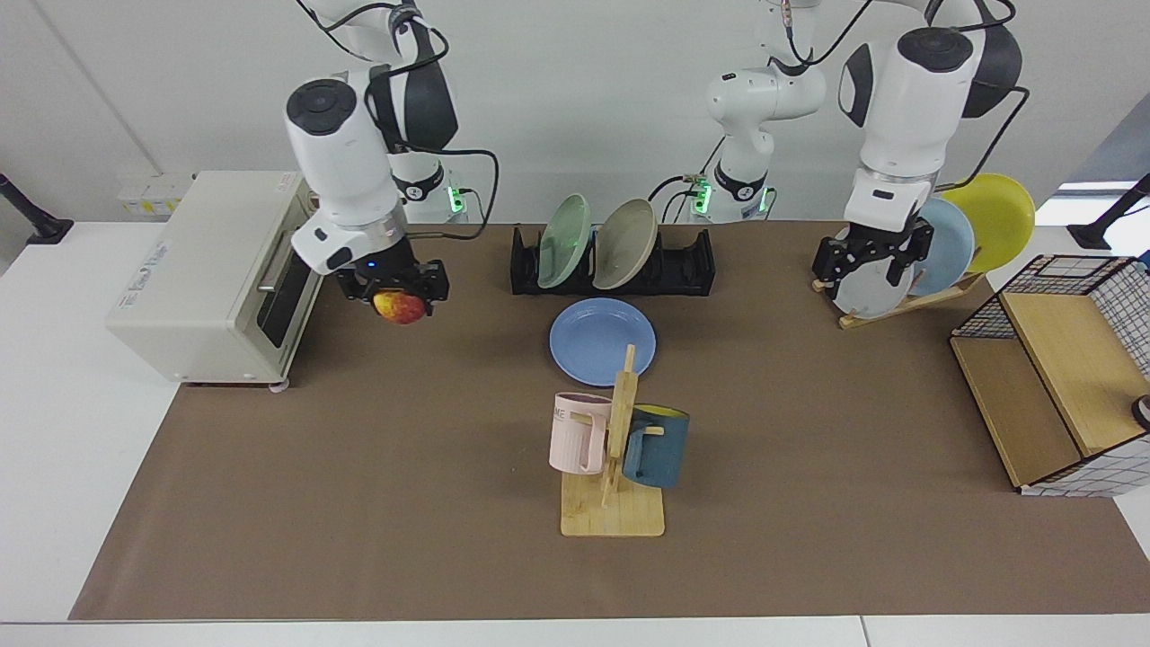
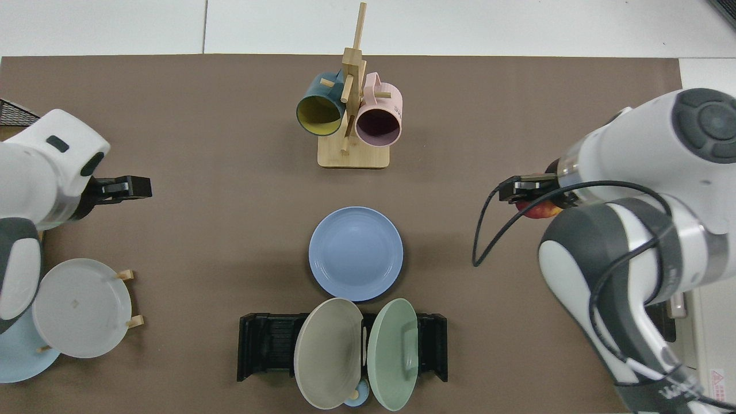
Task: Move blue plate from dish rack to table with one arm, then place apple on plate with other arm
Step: 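Carry the apple with the right gripper and lower it onto the blue plate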
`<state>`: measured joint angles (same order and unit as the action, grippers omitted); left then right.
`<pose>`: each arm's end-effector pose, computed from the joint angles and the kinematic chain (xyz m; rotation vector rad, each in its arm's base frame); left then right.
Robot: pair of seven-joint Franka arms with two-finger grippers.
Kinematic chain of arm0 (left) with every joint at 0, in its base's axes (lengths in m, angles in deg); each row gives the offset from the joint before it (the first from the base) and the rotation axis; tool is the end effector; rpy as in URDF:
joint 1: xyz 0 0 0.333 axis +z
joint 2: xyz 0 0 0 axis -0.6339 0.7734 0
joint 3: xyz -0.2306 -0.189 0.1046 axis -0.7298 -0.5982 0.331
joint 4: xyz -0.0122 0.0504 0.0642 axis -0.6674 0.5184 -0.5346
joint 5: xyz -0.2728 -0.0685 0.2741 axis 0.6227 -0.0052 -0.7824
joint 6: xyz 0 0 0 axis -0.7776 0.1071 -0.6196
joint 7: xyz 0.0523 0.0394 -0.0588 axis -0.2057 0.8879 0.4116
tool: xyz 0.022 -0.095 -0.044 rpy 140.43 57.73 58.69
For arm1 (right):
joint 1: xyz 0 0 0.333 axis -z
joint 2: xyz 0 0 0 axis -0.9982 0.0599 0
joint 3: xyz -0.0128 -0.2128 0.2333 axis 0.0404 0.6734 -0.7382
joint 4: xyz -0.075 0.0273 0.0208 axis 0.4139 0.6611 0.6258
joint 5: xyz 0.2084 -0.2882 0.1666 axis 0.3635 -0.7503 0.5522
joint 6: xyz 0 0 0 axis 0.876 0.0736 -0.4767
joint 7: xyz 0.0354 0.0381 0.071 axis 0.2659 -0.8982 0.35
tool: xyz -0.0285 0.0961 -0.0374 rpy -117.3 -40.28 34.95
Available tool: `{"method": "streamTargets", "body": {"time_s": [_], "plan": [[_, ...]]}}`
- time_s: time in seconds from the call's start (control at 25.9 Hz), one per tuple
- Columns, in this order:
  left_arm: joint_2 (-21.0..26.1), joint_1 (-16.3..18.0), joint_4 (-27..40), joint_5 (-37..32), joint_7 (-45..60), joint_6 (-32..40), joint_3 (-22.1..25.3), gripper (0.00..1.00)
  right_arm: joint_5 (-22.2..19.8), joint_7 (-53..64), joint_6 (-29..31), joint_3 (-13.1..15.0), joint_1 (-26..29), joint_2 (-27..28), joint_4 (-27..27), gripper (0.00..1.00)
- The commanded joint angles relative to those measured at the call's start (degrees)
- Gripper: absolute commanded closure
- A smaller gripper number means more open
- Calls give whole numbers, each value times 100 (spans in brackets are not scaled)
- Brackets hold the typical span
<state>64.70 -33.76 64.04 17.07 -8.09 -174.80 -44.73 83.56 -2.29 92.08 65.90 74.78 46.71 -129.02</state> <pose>0.5448 -0.0386 0.5592 -2.9994 -0.1508 -0.2663 0.5685 0.1408 0.5006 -3.1346 0.1129 -0.0066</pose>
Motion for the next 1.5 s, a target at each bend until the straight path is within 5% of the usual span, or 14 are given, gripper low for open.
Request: {"method": "streamTargets", "body": {"time_s": [0.0,0.66,1.23,1.27,1.31,1.35,1.47], "plan": [[-299,-31,-23,300,-533,321,239,0,30,-1162,372,-4,-595,177,-59,100],[-343,-66,-129,502,-684,304,125,0,-66,-4002,1558,14,-2459,1293,-15,100],[-379,-49,-287,458,-728,717,108,0,136,-4311,2624,-4,-2442,2032,-429,100],[-379,-49,-287,458,-719,743,108,0,136,-4319,2588,-4,-2442,2032,-420,75],[-379,-49,-287,458,-728,769,108,0,144,-4328,2553,-4,-2451,2032,-402,12],[-379,-49,-313,450,-728,761,108,0,144,-4320,2518,-4,-2451,2006,-376,1],[-318,-40,-488,537,-728,796,99,0,153,-4302,2045,-4,-2381,1848,-157,0]]}}
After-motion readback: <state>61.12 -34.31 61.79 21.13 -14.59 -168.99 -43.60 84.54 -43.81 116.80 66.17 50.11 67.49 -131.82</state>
